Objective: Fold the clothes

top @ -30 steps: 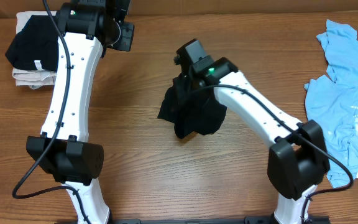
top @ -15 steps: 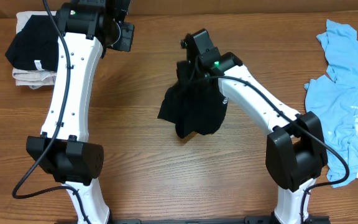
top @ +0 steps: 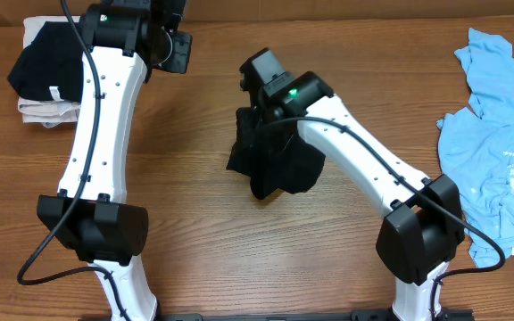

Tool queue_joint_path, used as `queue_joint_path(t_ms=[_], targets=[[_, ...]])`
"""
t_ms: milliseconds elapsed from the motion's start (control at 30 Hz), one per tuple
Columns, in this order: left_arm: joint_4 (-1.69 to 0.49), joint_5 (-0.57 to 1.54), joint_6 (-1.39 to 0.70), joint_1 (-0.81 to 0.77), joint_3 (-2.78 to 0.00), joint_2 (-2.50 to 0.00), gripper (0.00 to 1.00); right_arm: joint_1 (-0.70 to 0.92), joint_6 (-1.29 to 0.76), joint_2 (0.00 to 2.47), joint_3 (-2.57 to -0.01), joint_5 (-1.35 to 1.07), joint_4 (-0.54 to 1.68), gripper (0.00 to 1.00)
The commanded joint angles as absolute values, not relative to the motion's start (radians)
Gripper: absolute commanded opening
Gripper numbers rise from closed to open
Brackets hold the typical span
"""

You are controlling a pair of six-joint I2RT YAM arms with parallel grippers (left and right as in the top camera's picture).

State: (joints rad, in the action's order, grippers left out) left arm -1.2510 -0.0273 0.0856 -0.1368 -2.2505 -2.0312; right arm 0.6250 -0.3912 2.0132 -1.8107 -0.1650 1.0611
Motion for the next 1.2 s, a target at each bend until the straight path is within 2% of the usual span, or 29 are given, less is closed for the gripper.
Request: queue_joint_path(t_ms=[0, 300, 400, 433, 467, 700, 867, 967, 1000, 1033, 1067, 1133, 1167], targets=[[-1.253, -0.033, 0.105, -0.121, -2.262, -2.04, 0.16, 0.632, -0.5, 1.998, -1.766, -0.068, 1.073, 0.42], [-1.258, -0.033, 0.105, -0.117, -2.262, -2.04, 0.17, 0.63, -0.532, 2.011, -1.646, -0.02, 0.912, 0.41], [-1.258, -0.033, 0.105, -0.117, -2.262, -2.04, 0.17, 0.635, -0.521, 2.011, -1.642, -0.033, 0.847, 0.27], [-1.256, -0.033, 0.105, -0.117, -2.262, -2.04, 0.17, 0.635, -0.513, 2.011, -1.643, -0.049, 0.81, 0.11], [-1.256, -0.033, 0.105, -0.117, -2.262, -2.04, 0.17, 0.635, -0.501, 2.011, -1.644, -0.067, 0.781, 0.04], [-1.258, -0.033, 0.105, -0.117, -2.262, -2.04, 0.17, 0.634, -0.495, 2.011, -1.682, -0.164, 0.567, 0.04], [-1.256, -0.033, 0.105, -0.117, -2.262, -2.04, 0.17, 0.637, -0.529, 2.041, -1.683, -0.166, 0.527, 0.04], [-1.255, -0.033, 0.105, -0.117, -2.262, -2.04, 0.17, 0.64, -0.557, 2.099, -1.683, -0.168, 0.527, 0.04], [-1.255, -0.033, 0.105, -0.117, -2.262, -2.04, 0.17, 0.64, -0.559, 2.123, -1.683, -0.178, 0.525, 0.1], [-1.256, -0.033, 0.105, -0.117, -2.262, -2.04, 0.18, 0.64, -0.559, 2.14, -1.683, -0.193, 0.522, 0.23], [-1.256, -0.033, 0.105, -0.117, -2.262, -2.04, 0.17, 0.64, -0.558, 2.154, -1.683, -0.219, 0.517, 0.31], [-1.256, -0.033, 0.105, -0.117, -2.262, -2.04, 0.18, 0.634, -0.553, 2.156, -1.684, -0.246, 0.517, 0.42], [-1.255, -0.033, 0.105, -0.117, -2.262, -2.04, 0.18, 0.632, -0.55, 2.146, -1.693, -0.253, 0.521, 0.43]])
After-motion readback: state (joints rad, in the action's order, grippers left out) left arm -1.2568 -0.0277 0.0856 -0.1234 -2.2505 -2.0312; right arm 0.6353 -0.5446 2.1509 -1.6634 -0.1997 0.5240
